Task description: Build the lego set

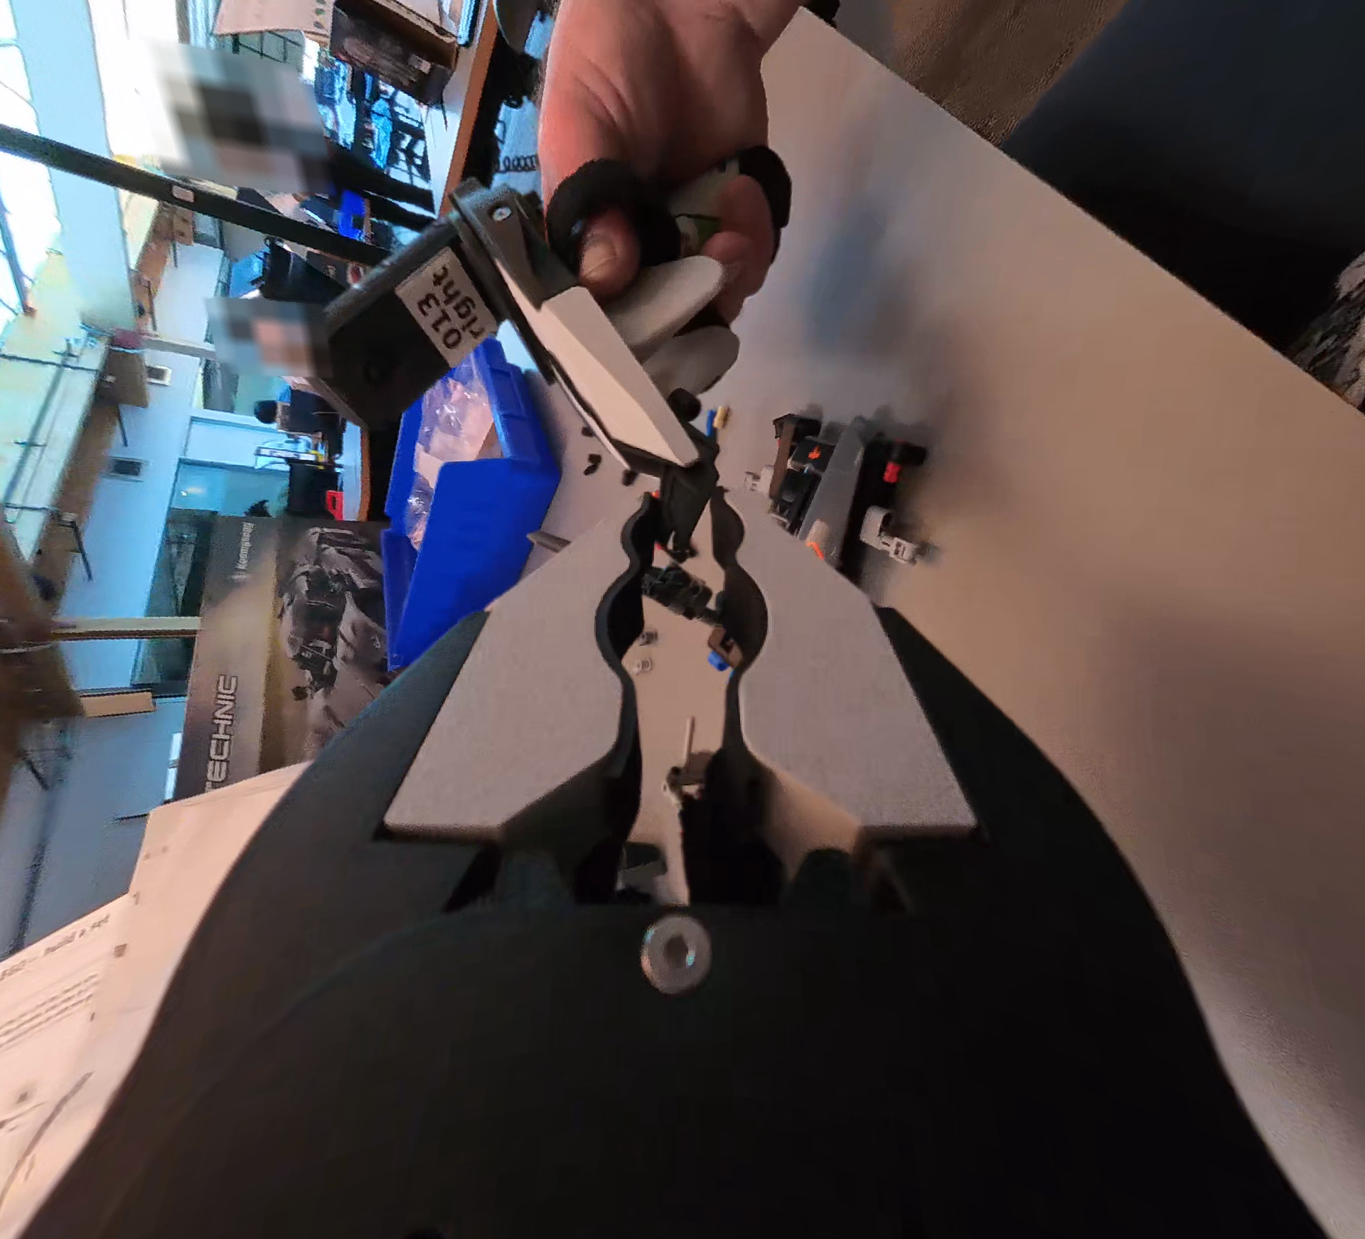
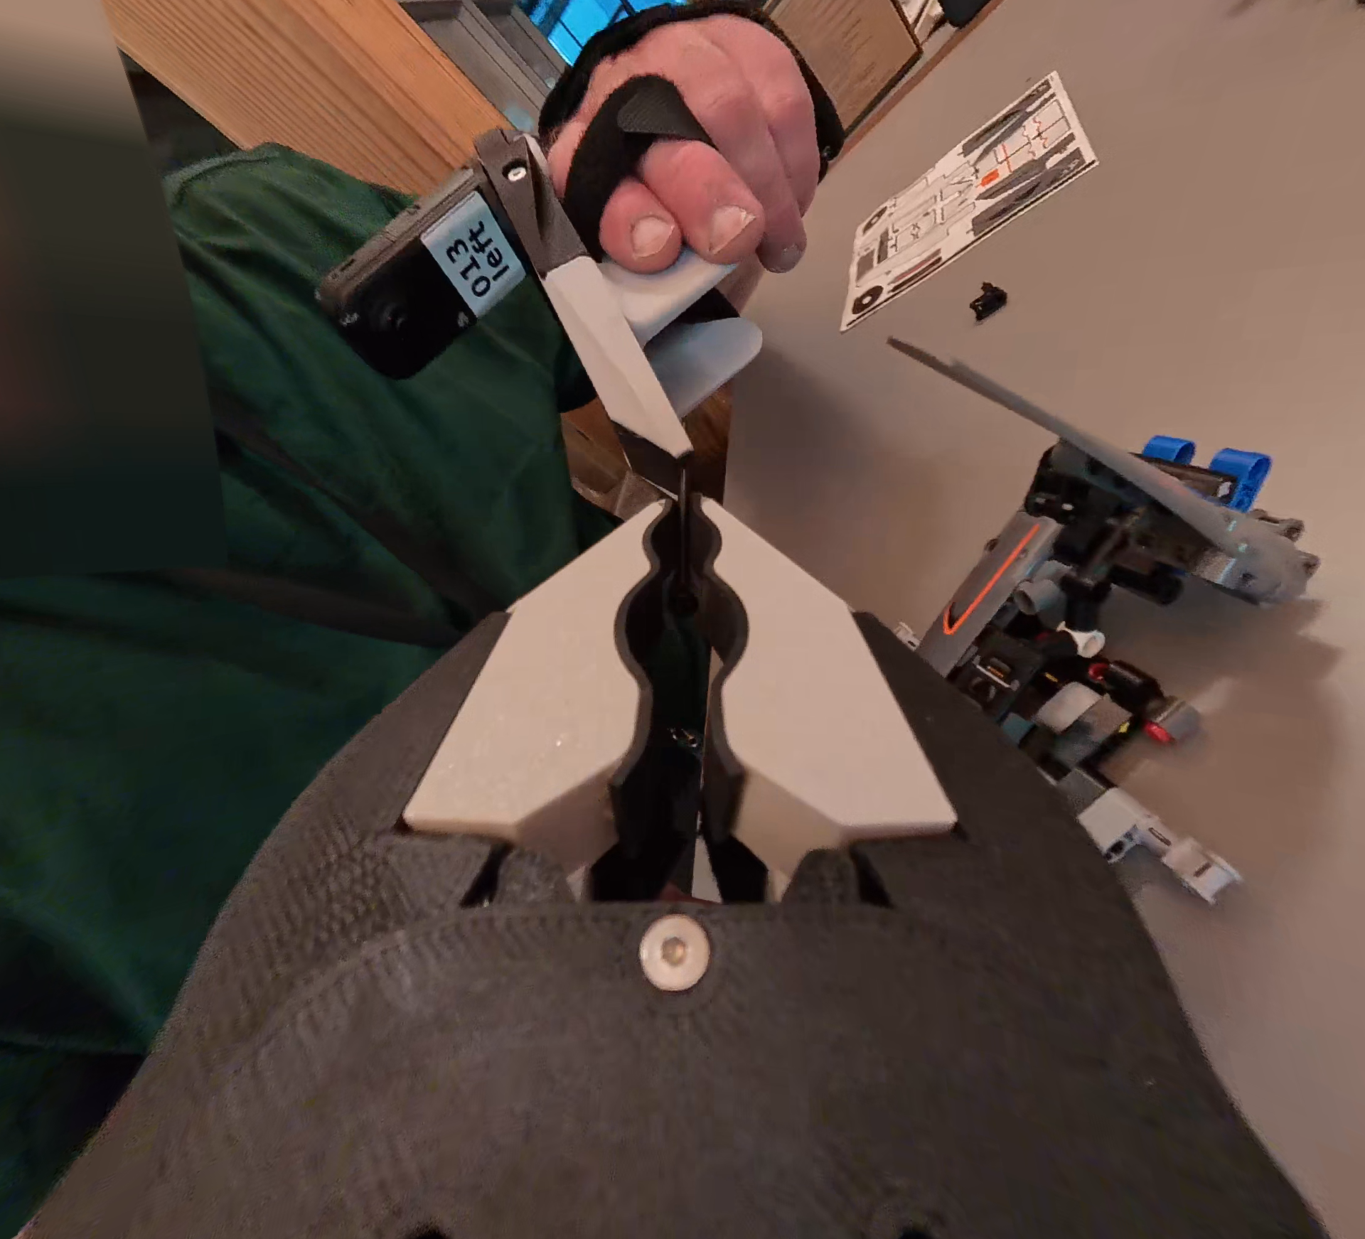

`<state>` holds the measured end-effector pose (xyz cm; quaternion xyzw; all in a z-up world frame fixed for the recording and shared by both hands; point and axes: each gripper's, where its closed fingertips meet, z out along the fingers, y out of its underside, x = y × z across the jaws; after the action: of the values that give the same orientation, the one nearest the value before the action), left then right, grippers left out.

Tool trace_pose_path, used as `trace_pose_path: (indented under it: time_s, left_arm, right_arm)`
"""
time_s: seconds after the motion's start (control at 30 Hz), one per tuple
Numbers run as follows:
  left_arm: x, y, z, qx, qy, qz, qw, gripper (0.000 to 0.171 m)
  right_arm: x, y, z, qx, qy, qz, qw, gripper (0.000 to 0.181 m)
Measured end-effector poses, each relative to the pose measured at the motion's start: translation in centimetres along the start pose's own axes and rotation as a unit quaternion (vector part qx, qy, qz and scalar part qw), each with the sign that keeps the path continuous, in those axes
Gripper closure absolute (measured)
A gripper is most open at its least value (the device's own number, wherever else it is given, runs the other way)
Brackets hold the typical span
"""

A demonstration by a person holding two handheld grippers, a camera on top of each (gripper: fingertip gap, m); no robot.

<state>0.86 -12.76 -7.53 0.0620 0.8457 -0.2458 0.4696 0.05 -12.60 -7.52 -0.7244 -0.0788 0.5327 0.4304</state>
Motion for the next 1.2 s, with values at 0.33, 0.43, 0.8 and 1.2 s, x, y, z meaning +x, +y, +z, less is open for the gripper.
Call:
trace_pose_path:
  time_s: [0.33, 0.43, 0.8, 1.2]
  left_arm:
    - [0.5, 0.4, -0.9, -0.014, 0.055, -0.044, 0.997, 0.171]
    - [0.1, 0.1, -1.1, -0.007, 0.063, -0.087, 0.994, 0.171]
    - [-0.4, 1.2, -1.0, 0.015, 0.182, -0.254, 0.950, 0.171]
    - [-4.2, -0.3, -0.7, 0.131, 0.195, -0.423, 0.875, 0.169]
  right_arm:
    - [0.6, -0.9, 0.6, 0.036, 0.004, 0.008, 0.999, 0.177]
    - [1.2, -1.2, 0.1, 0.048, 0.038, -0.007, 0.998, 0.181]
    - [1.2, -1.0, -1.4, -0.072, 0.324, -0.272, 0.903, 0.167]
    - [0.0, -3.3, -0.7, 0.084, 0.286, -0.230, 0.926, 0.181]
